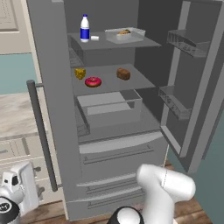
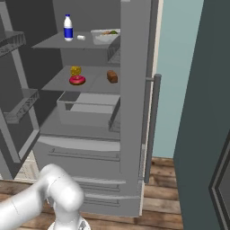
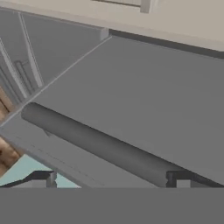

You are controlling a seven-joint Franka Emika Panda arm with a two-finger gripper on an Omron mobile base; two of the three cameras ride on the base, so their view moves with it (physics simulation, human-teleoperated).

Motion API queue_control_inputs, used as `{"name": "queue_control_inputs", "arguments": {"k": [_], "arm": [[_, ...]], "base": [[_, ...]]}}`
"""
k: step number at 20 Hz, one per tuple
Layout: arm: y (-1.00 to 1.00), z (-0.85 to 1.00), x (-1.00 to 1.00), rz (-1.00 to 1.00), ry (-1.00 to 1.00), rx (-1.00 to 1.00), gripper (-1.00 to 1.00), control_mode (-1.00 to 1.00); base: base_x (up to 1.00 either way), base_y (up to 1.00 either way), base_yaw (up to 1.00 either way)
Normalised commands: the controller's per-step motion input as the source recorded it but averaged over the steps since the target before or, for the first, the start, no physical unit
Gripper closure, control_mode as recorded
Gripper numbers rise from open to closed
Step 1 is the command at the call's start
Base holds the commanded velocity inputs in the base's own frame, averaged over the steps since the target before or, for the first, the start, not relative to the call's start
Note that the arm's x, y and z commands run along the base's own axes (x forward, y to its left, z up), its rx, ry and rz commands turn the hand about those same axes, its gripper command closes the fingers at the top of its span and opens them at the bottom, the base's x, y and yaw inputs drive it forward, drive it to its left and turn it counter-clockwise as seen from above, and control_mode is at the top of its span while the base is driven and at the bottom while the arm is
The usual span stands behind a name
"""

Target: Place the tupperware on the top shelf of the fridge. Make space for the tupperware among the existing items by rearranging them on the shelves if needed. Close the fridge door when finished.

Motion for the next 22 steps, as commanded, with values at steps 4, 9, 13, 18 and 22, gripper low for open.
{"name": "queue_control_inputs", "arguments": {"k": [4,9,13,18,22], "arm": [[0.01,-0.18,0.09,0.07,-0.19,0.0,-1.0,-1.0],[0.05,-0.01,0.23,0.04,-0.02,0.0,-1.0,-1.0],[0.22,0.0,0.39,0.0,0.0,0.0,-1.0,-1.0],[0.3,0.0,0.41,0.0,0.0,-0.01,-1.0,-1.0],[0.17,0.0,0.47,-0.03,0.0,-0.01,-1.0,-1.0]], "base": [[0.0,0.0,0.0],[0.0,0.0,0.0],[0.0,0.0,0.0],[0.0,0.0,0.0],[0.0,0.0,0.0]]}}
